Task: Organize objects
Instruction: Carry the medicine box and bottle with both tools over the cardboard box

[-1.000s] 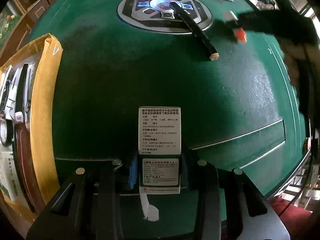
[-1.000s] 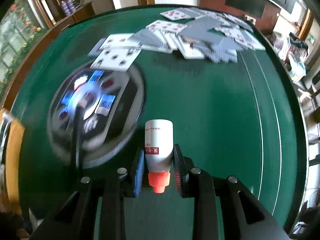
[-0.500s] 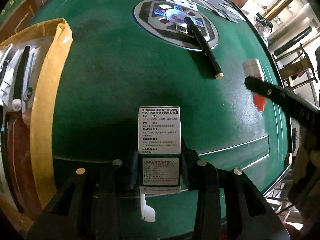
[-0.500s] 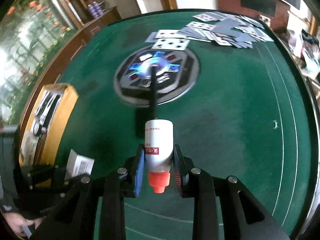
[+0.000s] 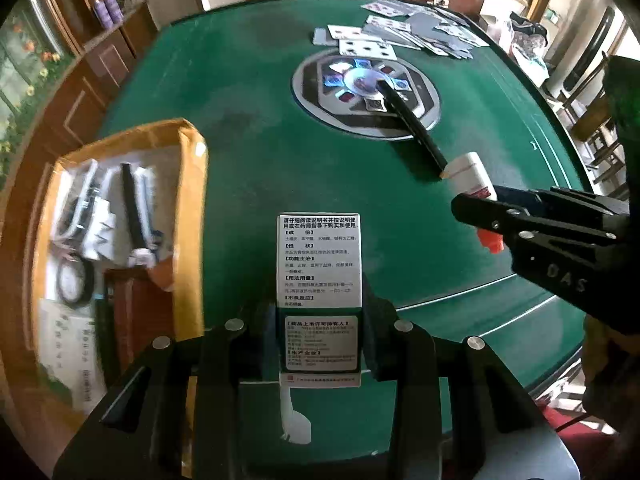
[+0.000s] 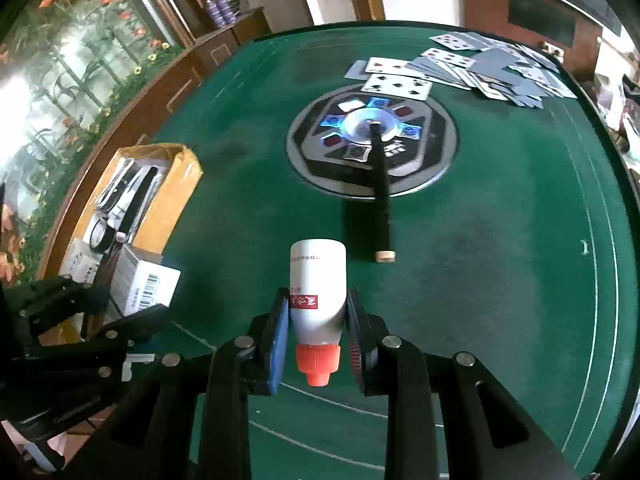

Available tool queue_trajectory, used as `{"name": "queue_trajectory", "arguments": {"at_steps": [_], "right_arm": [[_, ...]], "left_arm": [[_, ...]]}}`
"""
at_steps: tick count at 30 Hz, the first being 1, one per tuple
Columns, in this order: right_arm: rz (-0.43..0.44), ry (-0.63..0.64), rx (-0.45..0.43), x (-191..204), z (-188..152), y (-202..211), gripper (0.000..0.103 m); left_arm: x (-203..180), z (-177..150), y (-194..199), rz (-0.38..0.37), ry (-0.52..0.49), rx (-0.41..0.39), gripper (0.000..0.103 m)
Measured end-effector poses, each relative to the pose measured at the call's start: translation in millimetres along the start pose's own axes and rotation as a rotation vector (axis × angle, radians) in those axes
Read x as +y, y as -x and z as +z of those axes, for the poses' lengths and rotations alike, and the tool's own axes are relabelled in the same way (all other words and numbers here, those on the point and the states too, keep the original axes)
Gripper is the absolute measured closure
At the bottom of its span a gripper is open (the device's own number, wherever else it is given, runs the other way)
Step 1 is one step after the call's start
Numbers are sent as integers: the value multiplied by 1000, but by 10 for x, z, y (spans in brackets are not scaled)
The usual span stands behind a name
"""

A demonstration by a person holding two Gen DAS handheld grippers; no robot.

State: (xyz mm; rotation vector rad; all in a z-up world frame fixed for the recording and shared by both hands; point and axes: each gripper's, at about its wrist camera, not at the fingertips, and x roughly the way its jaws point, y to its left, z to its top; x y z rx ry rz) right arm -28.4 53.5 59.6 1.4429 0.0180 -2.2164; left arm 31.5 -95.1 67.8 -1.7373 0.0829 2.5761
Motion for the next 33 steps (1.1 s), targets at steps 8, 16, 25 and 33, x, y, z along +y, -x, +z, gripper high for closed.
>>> {"name": "queue_trajectory", "arguments": {"at_steps": [8,16,25,33], "right_arm": [[32,53,-7,301,47,-21,77],[64,101,-4,598,104,-85,77],[97,152,7,934,118,-163,77],[122,187,21,1183,139,-243,77]], "left_arm": [[178,-62,189,63,4,-40,69],[434,-144,293,91,50,-51,69],[1045,-359,458,33,234,-36,69],[1639,-596,684,43,383,-50,69]]}}
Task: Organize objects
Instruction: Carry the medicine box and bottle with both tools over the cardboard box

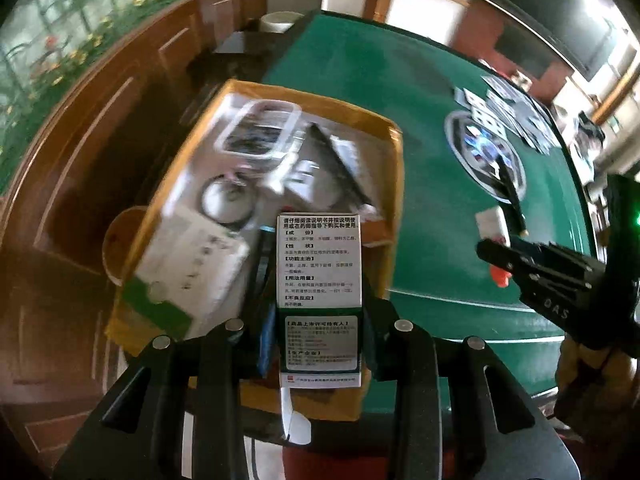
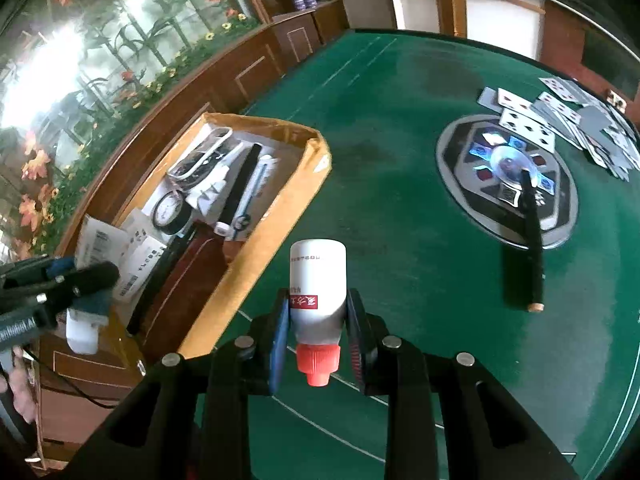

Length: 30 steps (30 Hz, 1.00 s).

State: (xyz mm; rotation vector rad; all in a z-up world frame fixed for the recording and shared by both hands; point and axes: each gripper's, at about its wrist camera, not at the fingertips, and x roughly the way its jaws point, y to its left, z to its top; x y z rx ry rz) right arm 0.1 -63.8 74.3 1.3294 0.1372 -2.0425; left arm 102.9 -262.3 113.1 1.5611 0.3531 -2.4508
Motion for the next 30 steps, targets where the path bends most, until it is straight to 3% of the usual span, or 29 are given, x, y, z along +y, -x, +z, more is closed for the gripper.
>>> {"name": "queue_trajectory", "arguments": {"at_steps": [14,20,30], "right_arm": [[64,50,35,465,59,-159,77],[117,92,44,778,151,-228,77],[65,37,18,625,262,-240,77]], "left_arm": [[734,50,123,-8,138,-4,69],[661,22,-50,-60,133,46,69],[489,59,-250,-97,72,85,69]]}}
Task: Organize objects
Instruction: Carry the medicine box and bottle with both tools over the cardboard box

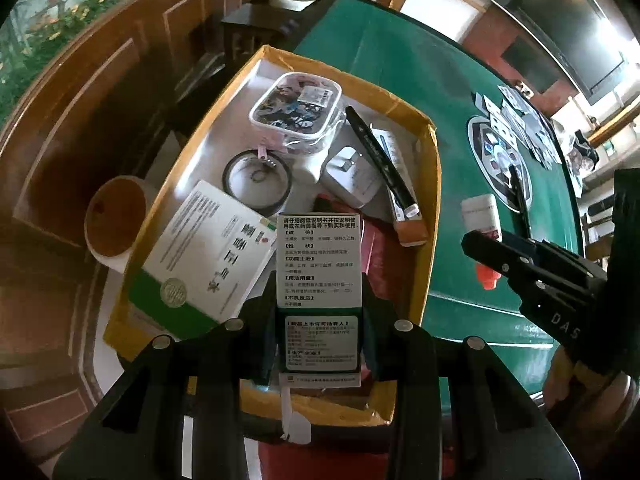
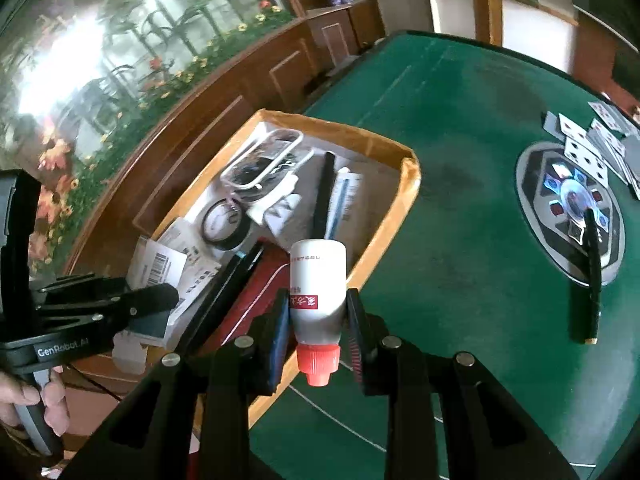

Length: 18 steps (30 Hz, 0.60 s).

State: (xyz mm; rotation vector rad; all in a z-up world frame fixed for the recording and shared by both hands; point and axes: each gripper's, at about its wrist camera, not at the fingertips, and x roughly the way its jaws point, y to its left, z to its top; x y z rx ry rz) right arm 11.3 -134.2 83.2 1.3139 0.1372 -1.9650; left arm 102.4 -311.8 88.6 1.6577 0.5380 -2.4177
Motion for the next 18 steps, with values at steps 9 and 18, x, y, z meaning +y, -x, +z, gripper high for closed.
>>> {"name": "queue_trajectory", "arguments": {"at_steps": [9,18], "right_arm": [[-24,-45,-1,-77,202,-130,77],[-64,-19,9,-31,452,-341,77]], "left_arm": [[-113,288,-243,-17,-49,22,69],[-59,458,-512,-37,-54,78,69]]}}
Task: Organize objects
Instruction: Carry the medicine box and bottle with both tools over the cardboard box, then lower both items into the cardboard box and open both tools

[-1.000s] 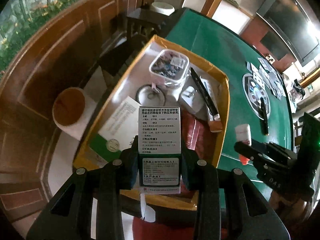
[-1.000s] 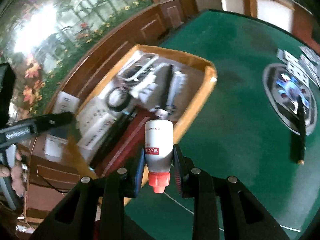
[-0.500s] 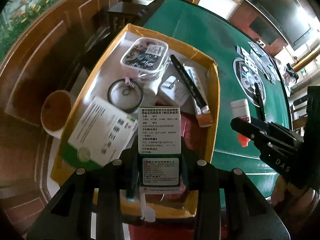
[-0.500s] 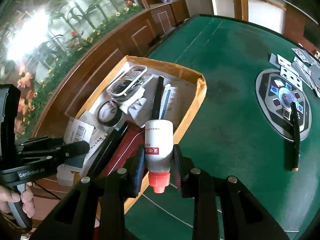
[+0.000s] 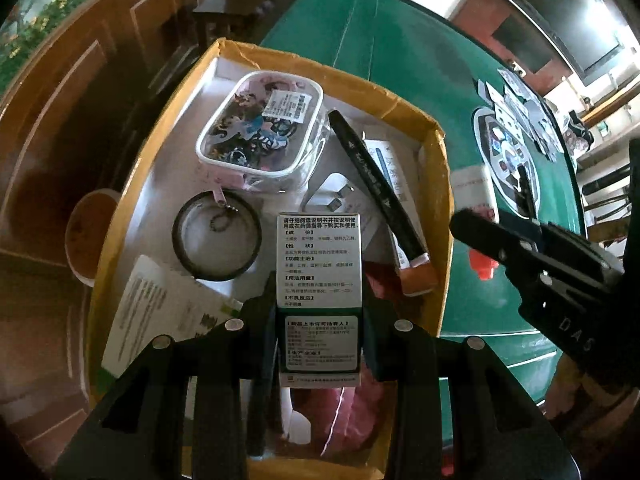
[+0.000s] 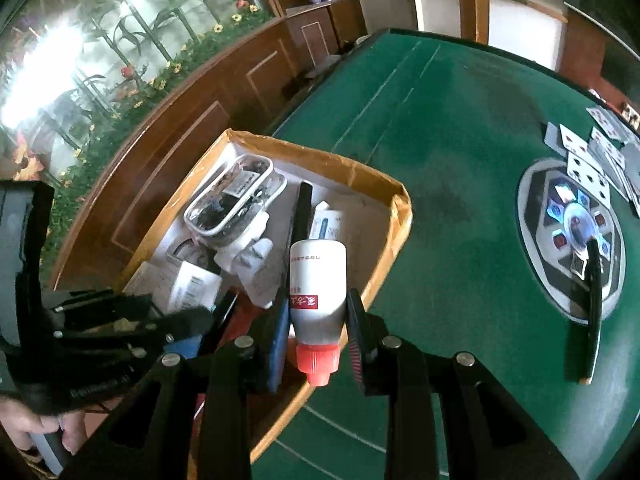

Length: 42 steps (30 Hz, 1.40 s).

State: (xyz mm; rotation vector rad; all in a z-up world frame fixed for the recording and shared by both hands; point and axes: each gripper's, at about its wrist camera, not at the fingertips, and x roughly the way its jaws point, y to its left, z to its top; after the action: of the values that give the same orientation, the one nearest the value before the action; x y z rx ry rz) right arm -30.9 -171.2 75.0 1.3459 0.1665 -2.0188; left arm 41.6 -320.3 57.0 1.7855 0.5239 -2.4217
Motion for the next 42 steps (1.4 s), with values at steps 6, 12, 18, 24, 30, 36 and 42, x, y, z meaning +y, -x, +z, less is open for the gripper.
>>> {"name": "queue_trajectory", "arguments": {"at_steps": [6,12,18,24,30,36,42], "right_arm": [[-20,13,12,38,152,-211,77],[-47,40,39,74,248,-407,77],[-117,78,47,92,295,-556,77],[-167,104,48,22,357,-708,77],[-169,100,46,32,364,-723,76],[-144,106,36,37,328,-608,57],[-101,121,-12,72,238,-317,44]], "left_arm": [[6,-10,-127,-1,-12,30,69],[54,29,-205,12,-24,39,69],[65,119,-217,19,-25,28,69],[55,204,-265,42,-29,13,69],[54,235,-341,59,-14,17,69],[42,195,-338,73,32,7,65],[-65,114,-213,78,49,-38,29]]}}
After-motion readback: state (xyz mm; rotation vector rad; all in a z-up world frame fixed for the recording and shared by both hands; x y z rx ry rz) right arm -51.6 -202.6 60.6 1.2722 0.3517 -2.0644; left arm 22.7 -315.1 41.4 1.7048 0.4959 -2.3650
